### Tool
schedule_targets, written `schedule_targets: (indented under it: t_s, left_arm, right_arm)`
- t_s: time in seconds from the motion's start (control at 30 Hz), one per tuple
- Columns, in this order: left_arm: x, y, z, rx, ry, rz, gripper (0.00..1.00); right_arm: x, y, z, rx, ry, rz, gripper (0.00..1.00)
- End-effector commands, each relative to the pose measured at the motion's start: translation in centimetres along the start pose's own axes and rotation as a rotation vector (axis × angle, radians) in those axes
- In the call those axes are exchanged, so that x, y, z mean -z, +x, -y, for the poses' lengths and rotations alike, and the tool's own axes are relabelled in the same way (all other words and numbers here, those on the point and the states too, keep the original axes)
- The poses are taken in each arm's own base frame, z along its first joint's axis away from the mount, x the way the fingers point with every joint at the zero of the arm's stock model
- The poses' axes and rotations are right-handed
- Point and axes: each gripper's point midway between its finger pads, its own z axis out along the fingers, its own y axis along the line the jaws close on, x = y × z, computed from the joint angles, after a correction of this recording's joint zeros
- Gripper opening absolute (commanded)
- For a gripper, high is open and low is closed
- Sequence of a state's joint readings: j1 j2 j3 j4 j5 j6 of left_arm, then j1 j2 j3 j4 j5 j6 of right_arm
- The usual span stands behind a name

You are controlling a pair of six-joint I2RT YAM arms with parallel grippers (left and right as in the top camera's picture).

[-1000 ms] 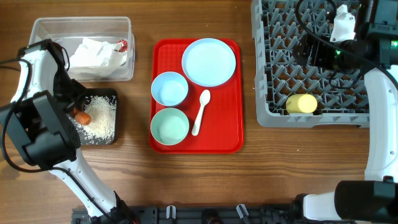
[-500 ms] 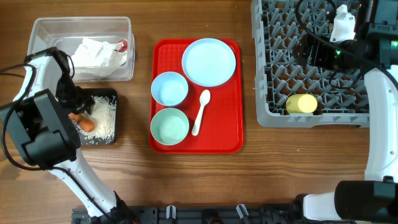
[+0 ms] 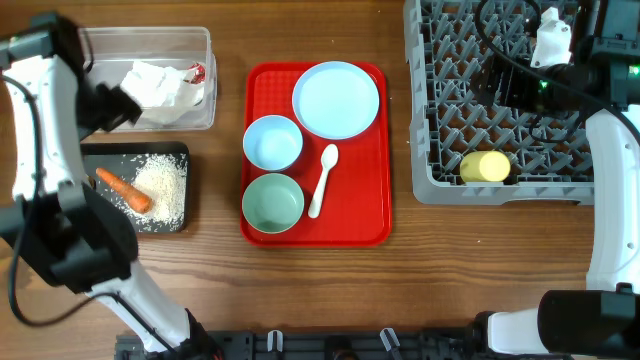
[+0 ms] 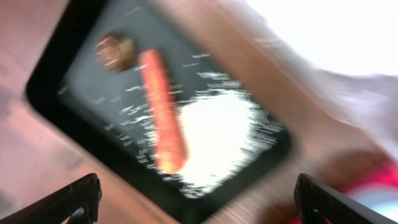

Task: Sort waste into correct bins and load items into the dishwasher rack
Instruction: 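Lift the left gripper away from the black tray, then reach the right gripper to the light-blue plate and grasp its rim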

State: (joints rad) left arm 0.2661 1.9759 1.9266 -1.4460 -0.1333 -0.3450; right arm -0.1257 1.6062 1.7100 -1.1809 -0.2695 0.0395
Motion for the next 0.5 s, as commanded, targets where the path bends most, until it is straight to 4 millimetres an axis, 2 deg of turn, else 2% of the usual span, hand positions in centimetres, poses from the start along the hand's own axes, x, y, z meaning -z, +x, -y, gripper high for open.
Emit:
schedule_targets:
  t_s: [0.0,0.07,0.1,0.27,0.37,0.47]
  left_arm:
    - [4.0,3.0,9.4,-0.349,0.240,0.077,1.00]
    - [4.7,4.7,13.0,-0.483,0.315,0.092,1.00]
    - [5.1,6.0,15.6,-0.581,0.352,0.109,1.00]
    - [5.4,11.6,24.2,-0.945,0.411,0.199,1.00]
    - [4.8,13.6,27.0,-1.003,0.379,0.243,1.00]
    - [4.5,14.5,28.6,-0.980,0.379,0.264,1.00]
  right_arm:
    - [-0.4,-0.1,-0.4,0.012,-0.023,0.000,1.00]
    - [-0.4,-0.2,-0.4,0.013,-0.023,0.001,1.00]
    - [-0.4,-0.2,-0.4,0.013,-0.023,0.001,1.00]
    - [-0.4,-0.2,-0.4,0.013,-0.026,0.000,1.00]
    - [-0.4,-0.4,-1.0,0.016,-0.061,0.012,1.00]
    - [-0.6,-1.5,-3.0,0.029,-0.164,0.047,0.99]
